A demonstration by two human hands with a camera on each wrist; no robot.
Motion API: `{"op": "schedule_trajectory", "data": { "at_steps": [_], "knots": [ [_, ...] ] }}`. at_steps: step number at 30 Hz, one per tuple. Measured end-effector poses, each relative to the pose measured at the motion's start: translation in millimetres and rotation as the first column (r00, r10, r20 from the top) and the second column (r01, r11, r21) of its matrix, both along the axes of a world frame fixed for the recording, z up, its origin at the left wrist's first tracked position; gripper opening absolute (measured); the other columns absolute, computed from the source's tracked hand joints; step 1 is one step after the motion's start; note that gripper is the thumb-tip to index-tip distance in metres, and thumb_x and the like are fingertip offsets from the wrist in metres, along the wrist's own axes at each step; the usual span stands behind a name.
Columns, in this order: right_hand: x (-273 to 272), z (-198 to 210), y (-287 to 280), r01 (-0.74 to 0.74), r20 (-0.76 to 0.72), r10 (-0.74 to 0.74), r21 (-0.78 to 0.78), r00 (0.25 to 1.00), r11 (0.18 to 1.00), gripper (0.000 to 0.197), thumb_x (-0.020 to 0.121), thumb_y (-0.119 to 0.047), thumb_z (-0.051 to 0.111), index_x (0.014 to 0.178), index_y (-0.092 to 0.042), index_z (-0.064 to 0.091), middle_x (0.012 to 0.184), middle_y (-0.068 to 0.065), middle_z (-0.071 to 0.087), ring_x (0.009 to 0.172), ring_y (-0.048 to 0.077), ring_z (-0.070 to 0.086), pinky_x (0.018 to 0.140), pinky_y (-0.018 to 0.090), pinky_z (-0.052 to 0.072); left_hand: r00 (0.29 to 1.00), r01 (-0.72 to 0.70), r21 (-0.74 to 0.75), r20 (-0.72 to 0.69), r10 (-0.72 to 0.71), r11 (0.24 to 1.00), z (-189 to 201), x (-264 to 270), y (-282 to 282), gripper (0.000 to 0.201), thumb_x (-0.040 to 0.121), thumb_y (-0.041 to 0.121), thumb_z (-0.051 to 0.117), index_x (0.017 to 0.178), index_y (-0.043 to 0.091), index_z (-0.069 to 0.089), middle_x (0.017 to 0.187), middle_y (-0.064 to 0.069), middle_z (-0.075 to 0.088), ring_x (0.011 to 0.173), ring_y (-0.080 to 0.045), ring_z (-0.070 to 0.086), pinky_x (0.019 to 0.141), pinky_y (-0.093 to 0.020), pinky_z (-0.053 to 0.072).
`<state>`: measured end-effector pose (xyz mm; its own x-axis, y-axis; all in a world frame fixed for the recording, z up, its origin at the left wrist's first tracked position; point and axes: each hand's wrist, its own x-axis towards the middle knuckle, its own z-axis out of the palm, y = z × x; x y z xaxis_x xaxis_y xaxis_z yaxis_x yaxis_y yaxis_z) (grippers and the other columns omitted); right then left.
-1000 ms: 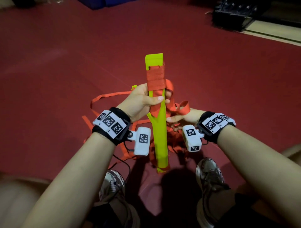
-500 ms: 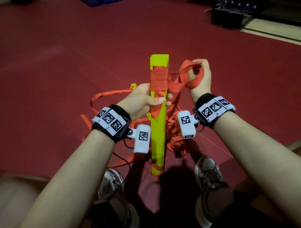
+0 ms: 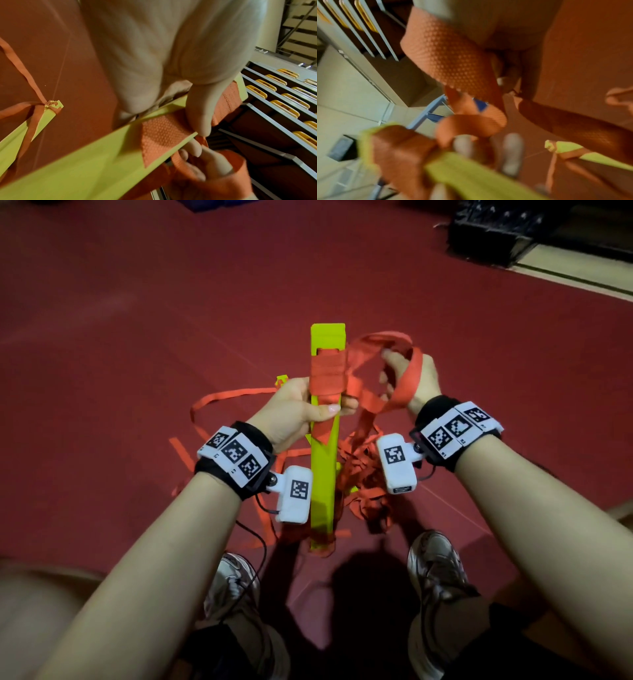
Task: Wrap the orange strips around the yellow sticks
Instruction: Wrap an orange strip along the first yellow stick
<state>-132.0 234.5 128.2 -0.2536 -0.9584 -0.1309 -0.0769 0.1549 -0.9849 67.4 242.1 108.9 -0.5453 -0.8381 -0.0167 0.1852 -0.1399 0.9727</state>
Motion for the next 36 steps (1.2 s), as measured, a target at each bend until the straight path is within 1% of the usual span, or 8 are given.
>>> {"op": "schedule_trajectory", "data": {
  "at_steps": [7,11,15,21,26,32,33,36],
  "knots": [
    [28.5,21.7,4.6,-0.118,0.295,0.095,0.063,0.951,0.991,0.022,0.070,-0.017,0.059,0.080,0.001,0.065,0.082,0.026,0.052,0.064,0.036,0.049,0.049,0.031,0.046,0.999,-0.006,-0.068,0.034,0.009,0.998,-4.6,-2.8,0.6,0.029,0.081,0.001,0.063,0.110,0.003,0.064,0.101,-0.005,0.077,0.100,-0.017,0.071,0.091,-0.029,0.053],
    [22.2,14.3,9.1,-0.096,0.487,0.055,0.061,0.872,0.994,0.027,0.084,-0.016,0.043,0.069,-0.005,0.062,0.066,0.013,0.058,0.054,0.029,0.056,0.050,0.031,0.051,1.000,0.010,-0.057,0.010,-0.010,0.998,-5.5,-2.6,1.4,0.029,0.081,0.000,0.062,0.109,0.005,0.062,0.095,-0.001,0.076,0.096,-0.014,0.069,0.089,-0.027,0.052],
    [18.1,7.7,12.6,-0.094,0.539,0.021,0.108,0.842,0.990,0.016,0.064,-0.010,0.045,0.077,-0.008,0.055,0.056,0.008,0.057,0.046,0.021,0.058,0.053,0.027,0.055,0.999,-0.025,-0.046,-0.024,0.024,0.999,-6.8,-0.8,-2.4,0.026,0.079,0.000,0.064,0.104,0.003,0.062,0.093,-0.003,0.071,0.092,-0.020,0.065,0.092,-0.036,0.049],
    [18.4,-32.2,17.8,-0.379,0.060,0.379,0.307,0.923,0.873,0.041,0.053,0.006,0.041,0.091,0.004,0.057,0.077,0.024,0.055,0.057,0.029,0.056,0.057,0.034,0.053,0.988,-0.101,-0.014,-0.120,0.099,0.995,-1.4,5.5,-9.1,0.024,0.079,-0.002,0.065,0.102,0.002,0.064,0.094,-0.006,0.071,0.094,-0.026,0.065,0.092,-0.043,0.052],
    [18.6,-56.3,22.3,-0.600,-0.141,0.720,0.458,0.680,0.656,0.031,0.065,0.001,0.058,0.093,0.013,0.064,0.084,0.021,0.065,0.074,0.030,0.057,0.065,0.034,0.046,0.985,-0.114,-0.018,-0.133,0.111,0.993,2.7,9.1,-10.6,0.029,0.080,-0.002,0.065,0.108,-0.004,0.060,0.096,-0.010,0.068,0.102,-0.033,0.058,0.096,-0.048,0.047],
    [-2.1,-74.7,19.4,-0.348,-0.603,0.732,0.644,0.317,0.681,0.019,0.096,-0.026,0.064,0.078,-0.019,0.060,0.085,0.003,0.065,0.078,0.020,0.058,0.069,0.028,0.041,0.991,-0.080,-0.030,-0.113,0.076,0.996,6.0,14.4,-8.5,0.031,0.081,-0.002,0.062,0.112,-0.004,0.057,0.097,-0.010,0.064,0.093,-0.028,0.063,0.086,-0.040,0.052],
    [-8.2,-80.3,20.3,-0.337,-0.590,0.720,0.637,0.366,0.693,0.019,0.098,-0.026,0.061,0.082,-0.017,0.064,0.083,0.002,0.067,0.073,0.017,0.060,0.066,0.026,0.042,0.992,-0.071,-0.028,-0.104,0.068,0.997,5.0,15.3,-8.7,0.032,0.081,-0.002,0.062,0.113,-0.004,0.057,0.097,-0.009,0.064,0.093,-0.028,0.063,0.086,-0.039,0.052],
    [-19.1,-88.6,10.7,-0.278,-0.238,0.446,0.513,0.863,0.812,0.026,0.103,-0.010,0.048,0.084,-0.003,0.064,0.064,0.007,0.067,0.040,0.010,0.058,0.039,0.019,0.043,0.998,-0.045,-0.019,-0.049,0.045,0.999,-1.0,16.1,-8.5,0.031,0.080,-0.002,0.063,0.111,-0.001,0.061,0.095,-0.007,0.067,0.090,-0.025,0.064,0.086,-0.037,0.052]
  ]
}}
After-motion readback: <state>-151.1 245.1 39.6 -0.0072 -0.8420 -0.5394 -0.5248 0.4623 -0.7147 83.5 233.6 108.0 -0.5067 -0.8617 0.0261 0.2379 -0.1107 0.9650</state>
